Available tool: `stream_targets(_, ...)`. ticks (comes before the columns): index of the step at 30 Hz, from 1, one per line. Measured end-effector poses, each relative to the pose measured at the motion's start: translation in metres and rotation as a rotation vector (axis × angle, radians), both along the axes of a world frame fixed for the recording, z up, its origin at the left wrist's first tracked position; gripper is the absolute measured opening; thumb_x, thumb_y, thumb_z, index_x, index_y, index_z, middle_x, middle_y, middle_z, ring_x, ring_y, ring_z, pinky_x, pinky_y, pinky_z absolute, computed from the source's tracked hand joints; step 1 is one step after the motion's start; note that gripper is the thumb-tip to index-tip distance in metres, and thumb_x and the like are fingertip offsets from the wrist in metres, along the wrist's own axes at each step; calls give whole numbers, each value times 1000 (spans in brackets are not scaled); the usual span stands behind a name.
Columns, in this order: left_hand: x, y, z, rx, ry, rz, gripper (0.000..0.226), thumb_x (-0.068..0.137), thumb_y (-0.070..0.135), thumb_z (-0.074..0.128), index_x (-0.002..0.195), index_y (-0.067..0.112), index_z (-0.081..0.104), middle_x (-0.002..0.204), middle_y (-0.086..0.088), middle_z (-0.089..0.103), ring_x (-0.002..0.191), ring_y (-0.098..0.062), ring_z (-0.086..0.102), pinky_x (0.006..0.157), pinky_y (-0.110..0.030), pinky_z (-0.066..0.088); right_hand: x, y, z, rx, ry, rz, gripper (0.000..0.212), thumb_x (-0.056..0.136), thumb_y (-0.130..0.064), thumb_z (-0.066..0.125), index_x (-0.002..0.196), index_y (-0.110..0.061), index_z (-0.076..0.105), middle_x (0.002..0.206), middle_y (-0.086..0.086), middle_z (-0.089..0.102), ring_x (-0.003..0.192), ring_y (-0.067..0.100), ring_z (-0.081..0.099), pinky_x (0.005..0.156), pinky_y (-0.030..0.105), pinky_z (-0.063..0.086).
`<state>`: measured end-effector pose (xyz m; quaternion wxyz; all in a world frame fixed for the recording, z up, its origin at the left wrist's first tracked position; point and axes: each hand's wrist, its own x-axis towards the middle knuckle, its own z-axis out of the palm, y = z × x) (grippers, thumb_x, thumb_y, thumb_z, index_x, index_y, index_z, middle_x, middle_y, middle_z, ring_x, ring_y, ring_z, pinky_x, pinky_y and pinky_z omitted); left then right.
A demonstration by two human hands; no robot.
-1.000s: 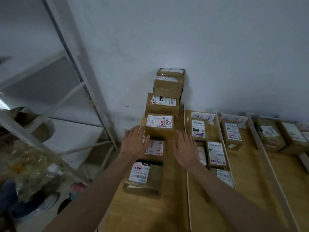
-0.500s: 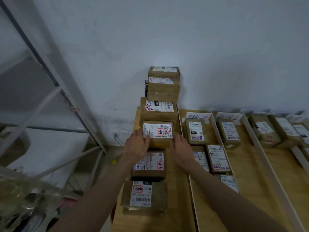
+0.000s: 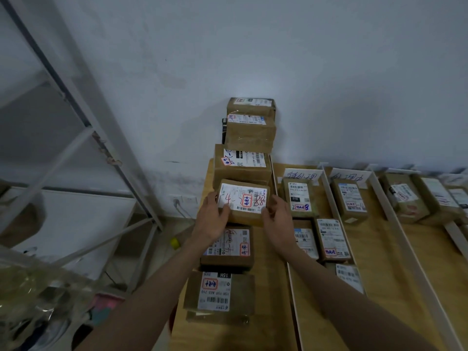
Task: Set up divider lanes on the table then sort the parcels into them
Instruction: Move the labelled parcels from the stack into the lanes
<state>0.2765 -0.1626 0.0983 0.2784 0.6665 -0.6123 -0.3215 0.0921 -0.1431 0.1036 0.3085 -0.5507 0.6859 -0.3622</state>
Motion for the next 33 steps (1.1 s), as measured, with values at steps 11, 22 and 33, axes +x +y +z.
stream_targets(11, 0, 5, 31, -235, 139, -96, 48, 94, 48, 58, 136, 28, 49, 125, 7, 58, 111, -8, 60, 88, -32, 58, -20, 19, 20, 109, -459, -105, 30, 99, -34, 55, 116, -13, 41, 104, 2, 67, 88, 12, 71, 73, 35, 62)
stream_targets(22, -27, 14, 57, -182, 189, -293, 35, 100, 22, 56, 135, 23, 55, 124, 3, 59, 104, -5, 60, 80, -21, 56, -54, 56, 39, 290, -312, 140, 28, 100, -38, 52, 121, -23, 41, 110, 1, 69, 96, 14, 69, 86, 40, 60)
stream_targets(33, -79, 30, 55, -183, -156, -346, 51, 102, 52, 34, 146, 24, 39, 146, 1, 43, 129, -21, 49, 100, -41, 47, -85, 91, 47, 244, -194, -54, 38, 103, -42, 44, 134, -20, 43, 106, -4, 69, 87, 12, 70, 76, 35, 61)
